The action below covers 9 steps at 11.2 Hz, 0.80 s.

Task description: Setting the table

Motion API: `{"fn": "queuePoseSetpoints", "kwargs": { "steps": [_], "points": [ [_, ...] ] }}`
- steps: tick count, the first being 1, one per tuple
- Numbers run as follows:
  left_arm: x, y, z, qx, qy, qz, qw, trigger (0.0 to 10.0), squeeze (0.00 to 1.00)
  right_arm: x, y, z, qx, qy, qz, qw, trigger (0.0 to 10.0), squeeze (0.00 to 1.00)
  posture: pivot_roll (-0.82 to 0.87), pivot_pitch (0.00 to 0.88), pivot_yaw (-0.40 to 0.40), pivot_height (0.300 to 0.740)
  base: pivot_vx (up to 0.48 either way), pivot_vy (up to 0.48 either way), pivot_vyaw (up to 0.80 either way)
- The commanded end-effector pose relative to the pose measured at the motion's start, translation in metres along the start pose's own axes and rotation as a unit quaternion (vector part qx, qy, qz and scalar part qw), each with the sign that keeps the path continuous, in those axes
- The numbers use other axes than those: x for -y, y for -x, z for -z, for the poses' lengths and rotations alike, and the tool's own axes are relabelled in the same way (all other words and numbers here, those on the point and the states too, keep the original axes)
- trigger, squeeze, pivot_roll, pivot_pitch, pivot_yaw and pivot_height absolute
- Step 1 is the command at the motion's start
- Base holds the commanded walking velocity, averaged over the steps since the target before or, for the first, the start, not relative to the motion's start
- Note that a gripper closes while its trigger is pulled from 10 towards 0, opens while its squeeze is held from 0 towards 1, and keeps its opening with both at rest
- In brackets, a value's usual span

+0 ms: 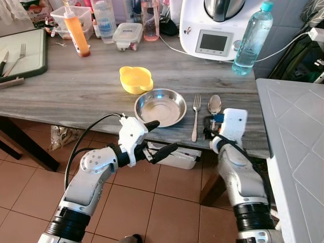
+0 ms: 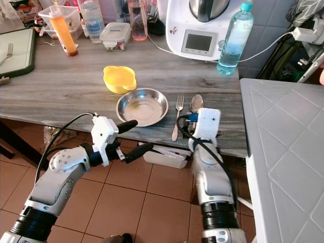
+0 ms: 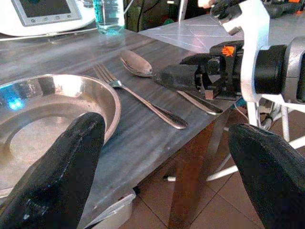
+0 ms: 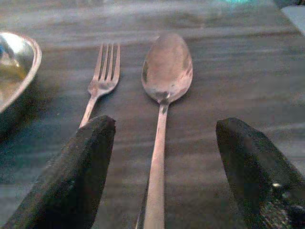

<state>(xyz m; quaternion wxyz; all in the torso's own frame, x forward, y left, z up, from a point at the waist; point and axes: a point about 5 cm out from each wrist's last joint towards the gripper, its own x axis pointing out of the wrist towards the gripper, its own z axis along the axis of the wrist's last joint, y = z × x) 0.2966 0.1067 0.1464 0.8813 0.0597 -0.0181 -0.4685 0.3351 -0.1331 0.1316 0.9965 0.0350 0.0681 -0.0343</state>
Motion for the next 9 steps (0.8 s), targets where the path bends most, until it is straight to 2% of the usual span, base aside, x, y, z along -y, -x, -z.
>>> {"fn": "queuePoseSetpoints", "kwargs": {
  "steps": [1, 3, 4, 6, 7, 8, 9],
  "points": [
    [0.0019, 0.0024, -0.0003, -0.007, -0.006, 0.004, 1.000, 10.0, 0.00, -0.0025, -0.0013, 0.0028, -0.010, -0.006, 0.001, 1.000, 3.5, 0.00, 0.13, 0.163, 0.019, 0.740, 0.000, 0.000, 0.00],
    [0.0012, 0.0037, -0.0006, -0.009, -0.007, 0.004, 1.000, 10.0, 0.00, -0.0028, -0.0036, 0.0058, -0.020, -0.018, 0.003, 1.000, 2.0, 0.00, 0.13, 0.169, 0.023, 0.740, 0.000, 0.000, 0.00],
    [0.0013, 0.0040, -0.0006, -0.010, -0.007, 0.005, 1.000, 10.0, 0.00, -0.0034, -0.0045, 0.0058, -0.021, -0.020, 0.004, 1.000, 0.0, 0.00, 0.14, 0.172, 0.026, 0.740, 0.000, 0.000, 0.00],
    [0.0016, 0.0046, -0.0006, -0.012, -0.008, 0.006, 1.000, 10.0, 0.00, -0.0034, -0.0050, 0.0078, -0.026, -0.024, 0.008, 0.999, 0.3, 0.00, 0.14, 0.174, 0.030, 0.740, 0.000, 0.000, 0.00],
    [0.0016, 0.0047, -0.0004, -0.014, -0.008, 0.007, 1.000, 10.0, 0.00, -0.0037, -0.0055, 0.0092, -0.029, -0.027, 0.007, 0.999, 1.4, 0.00, 0.14, 0.176, 0.031, 0.740, 0.000, 0.000, 0.00],
    [0.0015, 0.0048, -0.0006, -0.015, -0.008, 0.007, 1.000, 10.0, 0.00, -0.0040, -0.0061, 0.0097, -0.031, -0.028, 0.007, 0.999, 2.0, 0.00, 0.14, 0.177, 0.031, 0.740, 0.000, 0.000, 0.00],
    [0.0016, 0.0052, -0.0002, -0.017, -0.008, 0.007, 1.000, 10.0, 0.00, -0.0043, -0.0074, 0.0103, -0.034, -0.029, 0.004, 0.999, 3.2, 0.00, 0.14, 0.179, 0.030, 0.740, 0.000, 0.000, 0.00]
  ]
}}
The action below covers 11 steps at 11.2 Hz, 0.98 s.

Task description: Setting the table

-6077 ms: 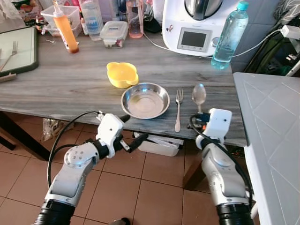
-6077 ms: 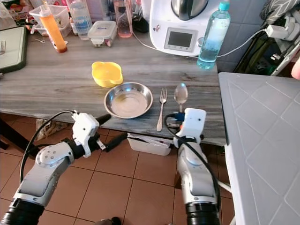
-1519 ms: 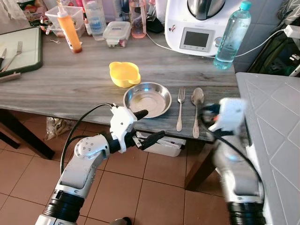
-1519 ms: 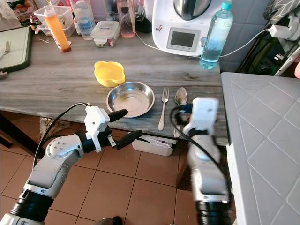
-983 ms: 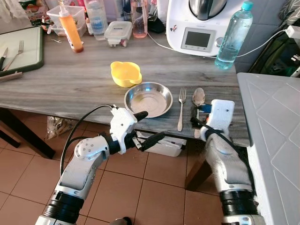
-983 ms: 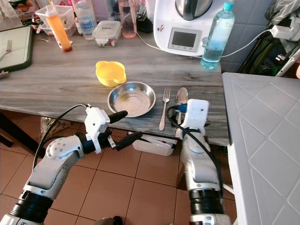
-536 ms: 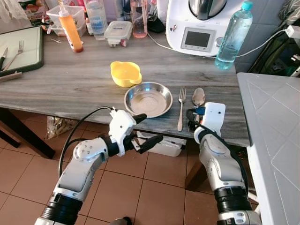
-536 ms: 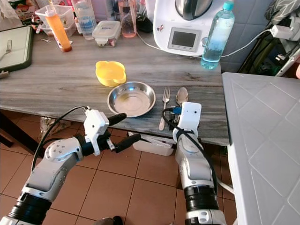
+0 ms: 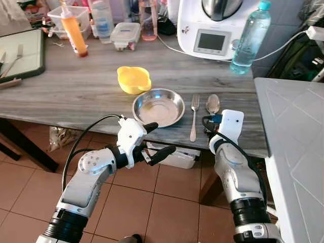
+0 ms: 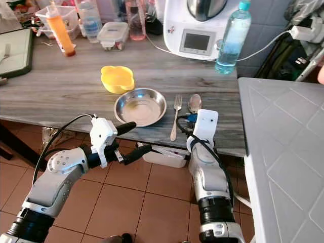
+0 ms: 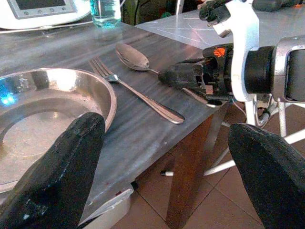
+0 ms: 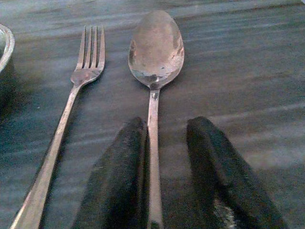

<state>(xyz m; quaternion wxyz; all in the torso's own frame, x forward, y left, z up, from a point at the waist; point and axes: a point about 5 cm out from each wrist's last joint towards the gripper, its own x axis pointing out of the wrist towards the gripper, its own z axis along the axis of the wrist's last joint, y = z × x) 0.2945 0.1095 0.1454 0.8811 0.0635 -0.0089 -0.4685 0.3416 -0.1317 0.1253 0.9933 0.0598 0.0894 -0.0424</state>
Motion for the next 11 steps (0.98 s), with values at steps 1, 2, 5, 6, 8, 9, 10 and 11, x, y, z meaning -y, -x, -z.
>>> {"fn": "queuePoseSetpoints", "kwargs": {
  "steps": [1, 2, 5, 6, 8, 9, 10, 11],
  "points": [
    [0.0017, 0.0021, -0.0011, -0.008, -0.010, 0.007, 1.000, 10.0, 0.00, -0.0021, -0.0012, 0.0043, -0.013, -0.005, -0.004, 1.000, 0.5, 0.00, 0.14, 0.181, 0.030, 0.740, 0.000, 0.000, 0.00],
    [0.0015, 0.0024, -0.0009, -0.010, -0.010, 0.006, 1.000, 10.0, 0.00, -0.0018, -0.0016, 0.0044, -0.013, -0.005, -0.004, 1.000, 0.3, 0.00, 0.14, 0.182, 0.030, 0.740, 0.000, 0.000, 0.00],
    [0.0013, 0.0022, -0.0011, -0.012, -0.011, 0.006, 1.000, 10.0, 0.00, 0.0007, -0.0014, 0.0099, -0.023, -0.006, -0.007, 1.000, 3.5, 0.00, 0.14, 0.185, 0.034, 0.740, 0.000, 0.000, 0.00],
    [0.0011, 0.0019, -0.0013, -0.012, -0.012, 0.007, 1.000, 10.0, 0.00, 0.0019, -0.0018, 0.0122, -0.027, -0.005, -0.008, 1.000, 4.6, 0.00, 0.14, 0.185, 0.034, 0.740, 0.000, 0.000, 0.00],
    [0.0007, 0.0016, -0.0018, -0.012, -0.012, 0.006, 1.000, 10.0, 0.00, 0.0002, -0.0032, 0.0123, -0.027, -0.003, -0.019, 0.999, 4.6, 0.00, 0.14, 0.184, 0.036, 0.740, 0.000, 0.000, 0.00],
    [0.0010, 0.0015, -0.0020, -0.012, -0.012, 0.006, 1.000, 10.0, 0.00, 0.0001, -0.0043, 0.0125, -0.028, 0.000, -0.022, 0.999, 4.7, 0.00, 0.14, 0.185, 0.035, 0.740, 0.000, 0.000, 0.00],
    [0.0009, 0.0017, -0.0021, -0.012, -0.012, 0.005, 1.000, 10.0, 0.00, -0.0009, -0.0055, 0.0124, -0.028, 0.004, -0.027, 0.999, 4.9, 0.00, 0.15, 0.186, 0.034, 0.740, 0.000, 0.000, 0.00],
    [0.0009, 0.0017, -0.0021, -0.012, -0.012, 0.005, 1.000, 10.0, 0.00, -0.0013, -0.0061, 0.0123, -0.028, 0.005, -0.028, 0.999, 5.0, 0.00, 0.15, 0.186, 0.034, 0.740, 0.000, 0.000, 0.00]
  ]
}}
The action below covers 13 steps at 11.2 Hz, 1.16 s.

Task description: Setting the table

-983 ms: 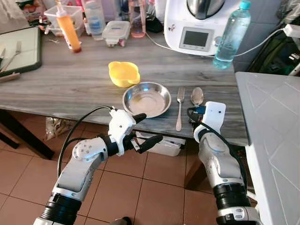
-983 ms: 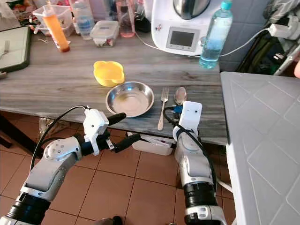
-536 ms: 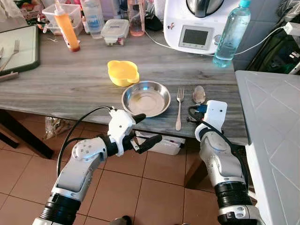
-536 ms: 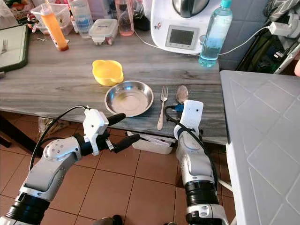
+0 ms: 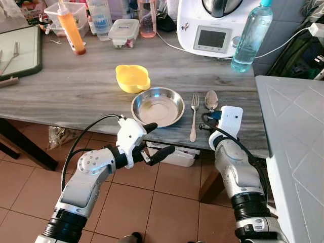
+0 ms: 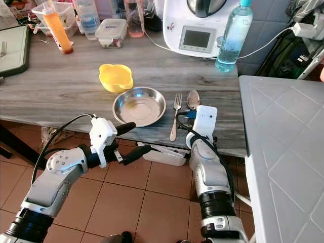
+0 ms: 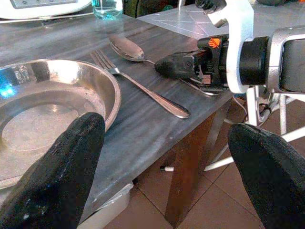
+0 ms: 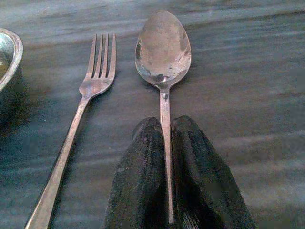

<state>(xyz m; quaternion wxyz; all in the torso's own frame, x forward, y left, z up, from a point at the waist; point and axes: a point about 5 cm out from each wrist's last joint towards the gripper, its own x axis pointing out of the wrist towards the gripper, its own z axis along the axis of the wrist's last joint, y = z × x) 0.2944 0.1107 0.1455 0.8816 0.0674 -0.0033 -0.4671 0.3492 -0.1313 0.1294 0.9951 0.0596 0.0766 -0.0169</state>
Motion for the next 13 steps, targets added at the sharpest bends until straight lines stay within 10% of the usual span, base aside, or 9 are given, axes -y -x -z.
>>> {"fn": "queuePoseSetpoints", "kwargs": {
  "steps": [1, 3, 4, 5, 13],
  "points": [
    [0.0018, 0.0005, -0.0022, -0.005, -0.011, 0.005, 1.000, 10.0, 0.00, -0.0007, 0.0005, 0.0168, -0.038, 0.002, -0.003, 0.999, 5.0, 0.00, 0.15, 0.185, 0.032, 0.740, 0.000, 0.000, 0.00],
    [0.0022, 0.0003, -0.0022, -0.004, -0.010, 0.005, 1.000, 10.0, 0.00, -0.0005, 0.0004, 0.0172, -0.036, 0.002, 0.000, 0.999, 5.1, 0.00, 0.15, 0.184, 0.032, 0.740, 0.000, 0.000, 0.00],
    [0.0020, -0.0004, -0.0025, -0.004, -0.011, 0.005, 1.000, 10.0, 0.00, 0.0002, 0.0005, 0.0179, -0.037, 0.003, 0.001, 0.999, 8.9, 0.13, 0.15, 0.183, 0.033, 0.740, 0.000, 0.000, 0.00],
    [0.0019, -0.0005, -0.0026, -0.004, -0.011, 0.005, 1.000, 10.0, 0.00, 0.0009, 0.0006, 0.0182, -0.036, 0.003, 0.003, 0.999, 10.0, 1.00, 0.15, 0.183, 0.033, 0.740, 0.000, 0.000, 0.00],
    [0.0025, -0.0005, -0.0028, -0.002, -0.011, 0.005, 1.000, 10.0, 0.00, 0.0018, 0.0016, 0.0170, -0.024, 0.008, -0.005, 1.000, 10.0, 1.00, 0.15, 0.173, 0.032, 0.740, 0.000, 0.000, 0.00]
  ]
}}
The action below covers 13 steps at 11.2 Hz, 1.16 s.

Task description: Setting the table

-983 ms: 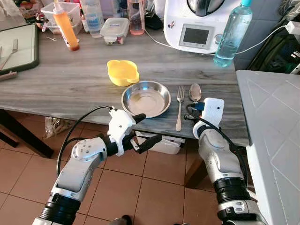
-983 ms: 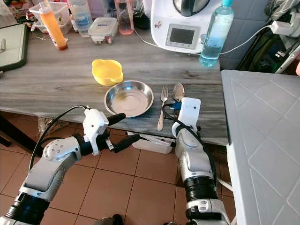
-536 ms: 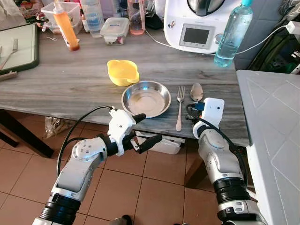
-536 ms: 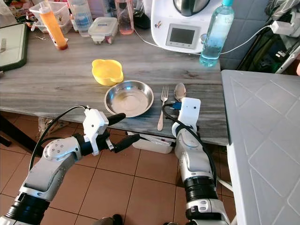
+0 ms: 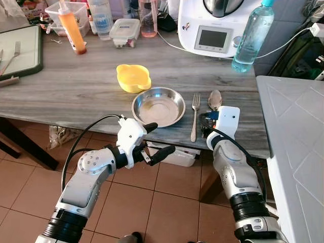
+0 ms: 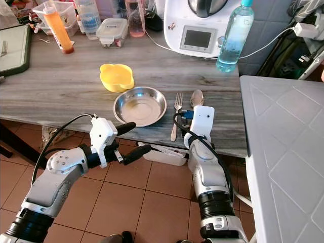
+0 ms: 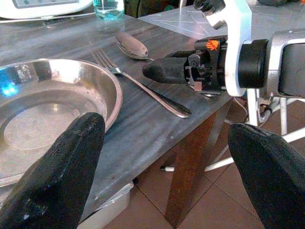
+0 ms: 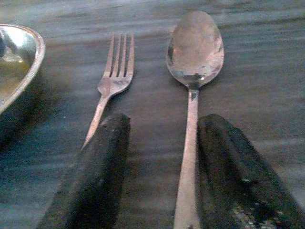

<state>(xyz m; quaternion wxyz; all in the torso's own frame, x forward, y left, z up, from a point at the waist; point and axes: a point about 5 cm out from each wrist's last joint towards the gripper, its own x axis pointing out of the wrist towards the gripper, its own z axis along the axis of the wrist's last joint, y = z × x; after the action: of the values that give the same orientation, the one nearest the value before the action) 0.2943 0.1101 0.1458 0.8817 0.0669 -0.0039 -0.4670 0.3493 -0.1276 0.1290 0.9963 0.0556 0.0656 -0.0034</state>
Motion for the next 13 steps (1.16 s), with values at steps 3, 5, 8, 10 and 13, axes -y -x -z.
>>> {"fn": "queuePoseSetpoints", "kwargs": {
  "steps": [3, 5, 8, 10, 13],
  "points": [
    [0.002, -0.001, -0.003, -0.001, -0.012, 0.006, 1.000, 10.0, 0.00, 0.005, 0.003, 0.018, -0.035, 0.007, 0.005, 0.999, 10.0, 1.00, 0.15, 0.174, 0.035, 0.740, 0.000, 0.000, 0.00],
    [0.002, -0.001, -0.003, -0.001, -0.011, 0.007, 1.000, 10.0, 0.00, 0.006, 0.004, 0.017, -0.033, 0.011, 0.006, 0.999, 10.0, 1.00, 0.15, 0.174, 0.035, 0.740, 0.000, 0.000, 0.00],
    [0.003, -0.003, -0.004, 0.001, -0.010, 0.008, 1.000, 10.0, 0.00, 0.007, 0.006, 0.012, -0.010, 0.026, 0.005, 1.000, 10.0, 1.00, 0.15, 0.172, 0.036, 0.740, 0.000, 0.000, 0.00],
    [0.002, -0.004, -0.004, 0.002, -0.010, 0.008, 1.000, 10.0, 0.00, 0.007, 0.007, 0.005, 0.009, 0.032, 0.006, 0.999, 10.0, 1.00, 0.15, 0.166, 0.035, 0.740, 0.000, 0.000, 0.00],
    [0.003, -0.006, -0.004, 0.005, -0.010, 0.007, 1.000, 10.0, 0.00, 0.004, 0.008, 0.000, 0.021, 0.043, 0.002, 0.999, 10.0, 1.00, 0.14, 0.155, 0.029, 0.740, 0.000, 0.000, 0.00]
  ]
}}
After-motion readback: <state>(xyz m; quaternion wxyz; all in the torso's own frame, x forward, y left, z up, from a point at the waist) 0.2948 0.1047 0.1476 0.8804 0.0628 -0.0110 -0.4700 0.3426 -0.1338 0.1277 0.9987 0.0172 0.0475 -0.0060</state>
